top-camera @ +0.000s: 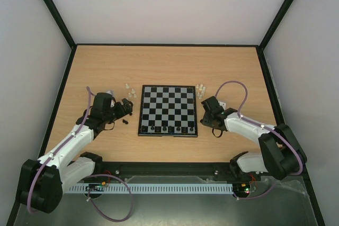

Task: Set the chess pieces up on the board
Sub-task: Pick up the chess piece at the center of the board.

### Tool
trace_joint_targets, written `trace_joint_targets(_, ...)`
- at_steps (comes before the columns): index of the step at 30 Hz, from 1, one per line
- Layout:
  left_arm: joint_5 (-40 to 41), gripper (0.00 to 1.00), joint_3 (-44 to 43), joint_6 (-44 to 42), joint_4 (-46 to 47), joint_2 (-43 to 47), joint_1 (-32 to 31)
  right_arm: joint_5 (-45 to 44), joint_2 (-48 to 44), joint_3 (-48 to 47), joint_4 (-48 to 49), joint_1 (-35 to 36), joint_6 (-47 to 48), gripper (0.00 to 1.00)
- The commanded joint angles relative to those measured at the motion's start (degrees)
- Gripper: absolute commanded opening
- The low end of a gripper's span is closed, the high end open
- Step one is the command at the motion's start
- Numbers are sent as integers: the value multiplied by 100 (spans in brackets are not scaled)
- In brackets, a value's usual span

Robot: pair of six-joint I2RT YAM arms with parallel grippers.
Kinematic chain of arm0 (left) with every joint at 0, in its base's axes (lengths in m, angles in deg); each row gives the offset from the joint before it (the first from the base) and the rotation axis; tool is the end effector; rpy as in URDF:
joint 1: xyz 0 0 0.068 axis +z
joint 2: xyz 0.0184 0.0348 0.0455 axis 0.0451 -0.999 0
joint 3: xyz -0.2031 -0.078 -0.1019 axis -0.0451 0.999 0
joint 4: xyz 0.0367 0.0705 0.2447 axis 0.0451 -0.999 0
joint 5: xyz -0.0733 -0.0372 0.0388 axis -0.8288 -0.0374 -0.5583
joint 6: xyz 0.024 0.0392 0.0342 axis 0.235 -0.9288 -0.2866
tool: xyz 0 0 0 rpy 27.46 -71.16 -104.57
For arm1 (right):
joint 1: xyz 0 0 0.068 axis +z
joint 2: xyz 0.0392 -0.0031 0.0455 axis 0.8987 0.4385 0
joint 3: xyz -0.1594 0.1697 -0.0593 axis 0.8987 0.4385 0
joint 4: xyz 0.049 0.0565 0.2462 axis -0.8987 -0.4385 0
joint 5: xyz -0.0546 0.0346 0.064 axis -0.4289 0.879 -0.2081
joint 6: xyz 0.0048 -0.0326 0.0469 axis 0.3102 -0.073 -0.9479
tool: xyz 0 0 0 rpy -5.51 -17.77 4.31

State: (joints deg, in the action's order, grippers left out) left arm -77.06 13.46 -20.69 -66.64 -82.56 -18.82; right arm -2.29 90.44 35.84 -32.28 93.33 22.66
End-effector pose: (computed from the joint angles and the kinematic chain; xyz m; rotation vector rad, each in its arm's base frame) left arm 0.2103 -0.0665 0.1682 -0.4629 2.2873 -0.6791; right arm 0.2153 0.1077 0.1201 0.4121 2.4700 0.1513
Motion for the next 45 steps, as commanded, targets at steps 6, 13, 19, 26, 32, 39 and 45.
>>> trace_joint_targets(6, 6, 99, -23, -66, 60, 84, -26, -180, 161, -237, -73, -112, 182, 26)
trace_joint_targets(13, -3, 99, -44, -84, 51, 95, -22, -146, 290, -280, 23, -183, 278, 22)
trace_joint_targets(19, -9, 99, -23, -72, 53, 116, -27, -50, 271, -315, -29, -192, 319, 5)
trace_joint_targets(26, -38, 99, 30, -52, 66, 172, -28, 332, -220, -121, -217, -179, 292, 1)
trace_joint_targets(32, -47, 99, 73, -34, 71, 208, -29, 545, -539, -206, -540, 65, 270, 1)
trace_joint_targets(39, -40, 99, 108, -15, 93, 234, -22, 398, -396, -671, -887, 668, 240, 1)
trace_joint_targets(45, -29, 99, 111, -16, 97, 233, -25, 287, -11, -1003, -906, 1072, 260, 2)
